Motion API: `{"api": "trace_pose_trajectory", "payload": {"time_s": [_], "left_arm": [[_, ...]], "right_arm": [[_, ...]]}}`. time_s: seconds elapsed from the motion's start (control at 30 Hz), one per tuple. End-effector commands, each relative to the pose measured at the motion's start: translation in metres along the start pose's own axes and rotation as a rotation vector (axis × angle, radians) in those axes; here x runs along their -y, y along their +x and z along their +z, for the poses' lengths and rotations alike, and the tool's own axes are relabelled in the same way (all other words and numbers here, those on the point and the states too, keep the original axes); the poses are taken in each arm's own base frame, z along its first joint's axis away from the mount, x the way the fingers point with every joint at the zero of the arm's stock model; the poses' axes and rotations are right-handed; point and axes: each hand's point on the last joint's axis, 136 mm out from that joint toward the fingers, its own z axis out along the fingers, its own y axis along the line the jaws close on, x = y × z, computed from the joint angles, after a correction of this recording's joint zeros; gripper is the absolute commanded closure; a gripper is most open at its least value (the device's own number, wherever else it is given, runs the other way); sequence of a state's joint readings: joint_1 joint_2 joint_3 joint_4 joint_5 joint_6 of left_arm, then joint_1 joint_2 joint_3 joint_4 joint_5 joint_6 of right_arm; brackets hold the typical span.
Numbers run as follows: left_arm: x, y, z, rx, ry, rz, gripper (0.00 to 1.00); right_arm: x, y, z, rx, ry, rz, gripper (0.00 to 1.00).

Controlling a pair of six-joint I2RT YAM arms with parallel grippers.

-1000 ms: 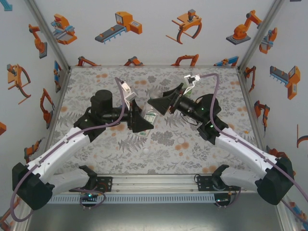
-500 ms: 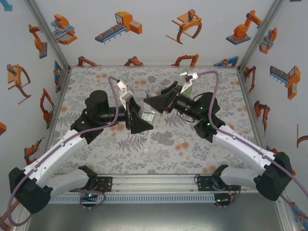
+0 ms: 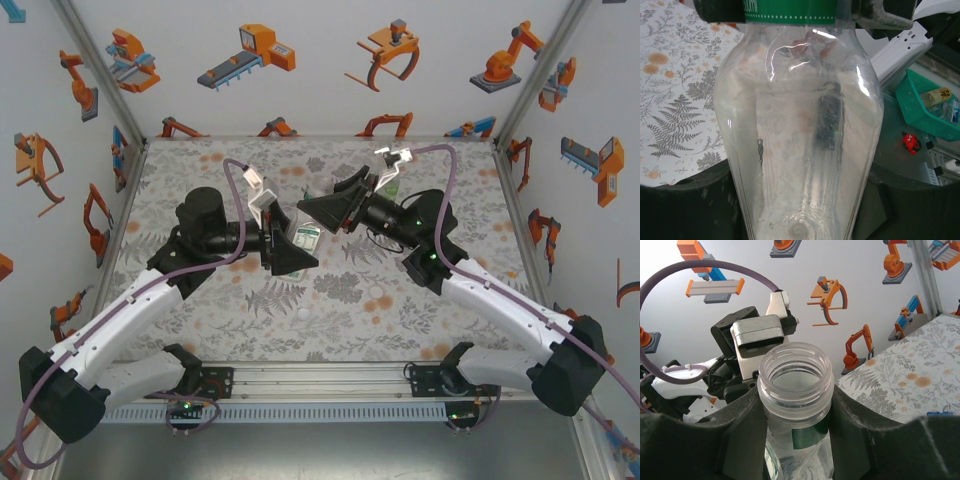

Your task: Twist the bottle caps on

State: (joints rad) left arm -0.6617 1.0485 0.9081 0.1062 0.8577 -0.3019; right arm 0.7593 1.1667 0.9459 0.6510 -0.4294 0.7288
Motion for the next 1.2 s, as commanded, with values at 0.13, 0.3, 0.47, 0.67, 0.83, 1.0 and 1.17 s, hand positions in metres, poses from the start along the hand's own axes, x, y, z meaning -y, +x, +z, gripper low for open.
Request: {"api": "trace_pose_trajectory", "payload": {"time_s": [0.13, 0.3, 0.47, 0.67, 0.83, 1.0, 1.17], "left_arm": [[-0.005, 0.003, -0.004, -0.020, -0.067, 0.040, 0.64], [0.001, 0.002, -0.003, -0.026, -0.028, 0.051, 0.64], [0.014, -0.003, -0.002, -0.014, 0.051, 0.050, 0.64], [0.015, -0.001, -0.003, -0.023, 0.048, 0.044, 0.43], [0.003, 0.007, -0.004, -0.074, -0.028, 0.027, 0.35], [0.001, 0.006, -0.002, -0.091, -0.032, 0.020, 0.34], [-0.001, 0.008, -0.002, -0.099, -0.038, 0.008, 0.34]], "right_arm": [[-0.009, -0.021, -0.007, 0.016, 0.075, -0.104, 0.39], [-0.022, -0.020, -0.005, -0.017, 0.021, -0.138, 0.41], [-0.032, -0.019, -0.002, -0.025, -0.047, -0.126, 0.50], [-0.036, -0.021, -0.001, -0.021, -0.069, -0.113, 0.69], [-0.030, -0.016, 0.002, -0.070, -0.027, -0.104, 0.77], [-0.030, -0.010, 0.009, -0.110, -0.040, -0.092, 0.79], [-0.035, -0.008, 0.015, -0.120, -0.058, -0.091, 0.80]]}}
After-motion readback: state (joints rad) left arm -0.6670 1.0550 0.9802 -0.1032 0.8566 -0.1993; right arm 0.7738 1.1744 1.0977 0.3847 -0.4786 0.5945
